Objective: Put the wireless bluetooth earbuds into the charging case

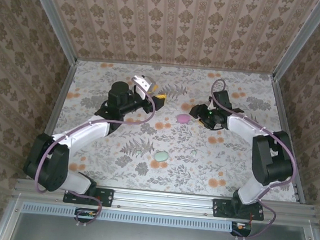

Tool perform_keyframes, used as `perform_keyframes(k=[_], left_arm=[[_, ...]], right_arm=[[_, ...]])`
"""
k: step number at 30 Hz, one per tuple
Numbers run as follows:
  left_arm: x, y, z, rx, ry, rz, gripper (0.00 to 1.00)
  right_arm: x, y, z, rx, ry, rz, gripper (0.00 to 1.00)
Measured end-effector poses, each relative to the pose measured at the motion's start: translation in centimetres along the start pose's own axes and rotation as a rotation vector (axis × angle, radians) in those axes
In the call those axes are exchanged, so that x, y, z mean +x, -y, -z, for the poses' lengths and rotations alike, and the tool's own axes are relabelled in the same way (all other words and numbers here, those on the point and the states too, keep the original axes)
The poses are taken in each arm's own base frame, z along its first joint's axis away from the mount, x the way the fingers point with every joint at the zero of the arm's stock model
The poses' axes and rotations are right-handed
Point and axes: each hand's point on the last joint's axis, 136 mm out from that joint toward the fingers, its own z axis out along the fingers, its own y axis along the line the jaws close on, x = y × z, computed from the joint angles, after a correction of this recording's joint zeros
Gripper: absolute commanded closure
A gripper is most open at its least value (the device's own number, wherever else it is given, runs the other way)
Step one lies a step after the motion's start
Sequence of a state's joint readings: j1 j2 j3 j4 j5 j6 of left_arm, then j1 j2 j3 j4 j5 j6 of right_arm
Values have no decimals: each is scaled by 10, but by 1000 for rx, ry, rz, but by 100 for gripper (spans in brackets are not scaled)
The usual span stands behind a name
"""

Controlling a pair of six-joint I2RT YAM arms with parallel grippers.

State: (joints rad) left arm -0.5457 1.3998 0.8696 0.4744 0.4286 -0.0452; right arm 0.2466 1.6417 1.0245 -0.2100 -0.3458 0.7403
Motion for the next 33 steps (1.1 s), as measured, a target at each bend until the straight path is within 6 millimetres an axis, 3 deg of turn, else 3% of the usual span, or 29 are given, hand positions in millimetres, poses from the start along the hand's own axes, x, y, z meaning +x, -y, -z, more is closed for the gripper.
perform_keyframes(k=[5,8,11,15,18,21,25,30,33], left_arm=[[4,4,-3,-20,-14,21,35],[7,0,3,-62,-18,54,35],[10,-4,13,-108,-15,78,34],[14,-15,26,-156,-10,129,34],[21,-38,38,-218,-8,203,34],[34,-65,55,-295,-7,275,34],[45,-78,65,-334,-15,318,34],[43,-76,64,-316,-9,318,34],[43,-75,64,-310,-10,318,34]], right_arm=[[0,-14,16,-32,27,134,41],[10,-25,22,-56,30,267,41],[35,-42,22,-92,9,460,38],[83,-64,14,-169,-49,808,38],[124,-65,10,-258,-106,1035,38],[152,-56,14,-349,-134,1209,35],[172,-59,17,-429,-143,1408,35],[192,-73,9,-485,-197,1662,35],[201,-71,2,-500,-221,1751,34]])
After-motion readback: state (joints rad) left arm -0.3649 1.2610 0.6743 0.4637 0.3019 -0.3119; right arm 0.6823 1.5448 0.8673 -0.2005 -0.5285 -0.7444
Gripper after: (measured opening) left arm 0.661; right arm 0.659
